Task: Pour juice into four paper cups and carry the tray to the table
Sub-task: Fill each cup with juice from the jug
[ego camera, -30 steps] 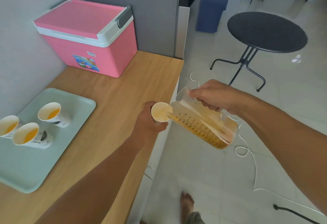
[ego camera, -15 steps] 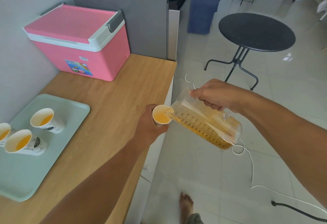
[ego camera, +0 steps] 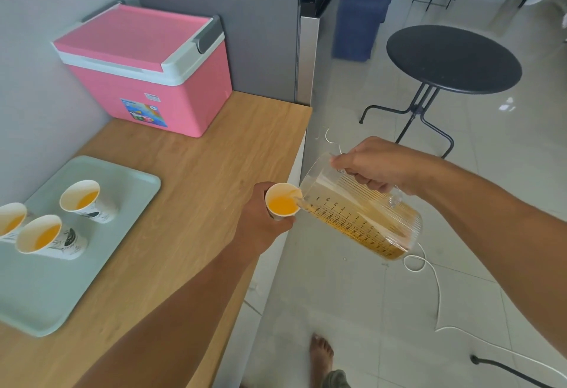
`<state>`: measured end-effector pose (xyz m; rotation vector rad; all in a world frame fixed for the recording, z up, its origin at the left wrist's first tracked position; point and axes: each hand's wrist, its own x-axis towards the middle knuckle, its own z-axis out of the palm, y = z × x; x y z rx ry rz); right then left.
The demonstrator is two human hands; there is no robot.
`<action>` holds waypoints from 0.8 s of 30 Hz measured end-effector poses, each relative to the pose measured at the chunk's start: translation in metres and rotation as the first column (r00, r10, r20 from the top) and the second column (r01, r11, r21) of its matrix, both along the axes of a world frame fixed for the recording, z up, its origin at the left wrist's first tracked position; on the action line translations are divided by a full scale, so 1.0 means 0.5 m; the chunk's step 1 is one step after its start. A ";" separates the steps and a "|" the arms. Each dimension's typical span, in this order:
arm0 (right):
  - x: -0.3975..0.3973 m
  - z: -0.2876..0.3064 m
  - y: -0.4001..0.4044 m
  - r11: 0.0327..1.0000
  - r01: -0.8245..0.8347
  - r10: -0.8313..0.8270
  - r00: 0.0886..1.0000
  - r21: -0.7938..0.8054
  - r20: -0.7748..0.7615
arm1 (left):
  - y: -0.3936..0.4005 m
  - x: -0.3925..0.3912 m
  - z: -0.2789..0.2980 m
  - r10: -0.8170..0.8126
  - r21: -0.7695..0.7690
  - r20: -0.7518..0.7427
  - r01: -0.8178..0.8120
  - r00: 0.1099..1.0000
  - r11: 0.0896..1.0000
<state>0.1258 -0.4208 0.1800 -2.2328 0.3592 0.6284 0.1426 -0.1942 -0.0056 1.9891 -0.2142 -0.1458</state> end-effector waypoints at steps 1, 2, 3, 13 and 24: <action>0.002 -0.001 0.004 1.000 -0.005 0.005 1.000 -0.002 0.000 | 0.005 0.000 0.000 0.010 0.005 0.005 -0.010 1.000 1.000; 0.004 -0.002 0.009 1.000 -0.012 0.012 1.000 -0.003 0.000 | 0.010 0.000 0.002 0.021 0.007 0.005 -0.021 1.000 1.000; 0.006 -0.004 0.015 1.000 -0.020 0.020 1.000 -0.004 -0.001 | 0.018 0.001 0.002 0.030 0.013 0.003 -0.031 1.000 0.999; 0.046 -0.022 0.121 0.989 -0.141 0.141 0.990 0.038 -0.001 | 0.131 -0.014 0.016 0.161 0.032 0.029 -0.162 0.987 0.986; 0.075 -0.026 0.299 0.941 -0.331 0.331 0.944 0.063 0.023 | 0.299 -0.072 -0.007 0.321 0.086 0.035 -0.323 0.946 0.942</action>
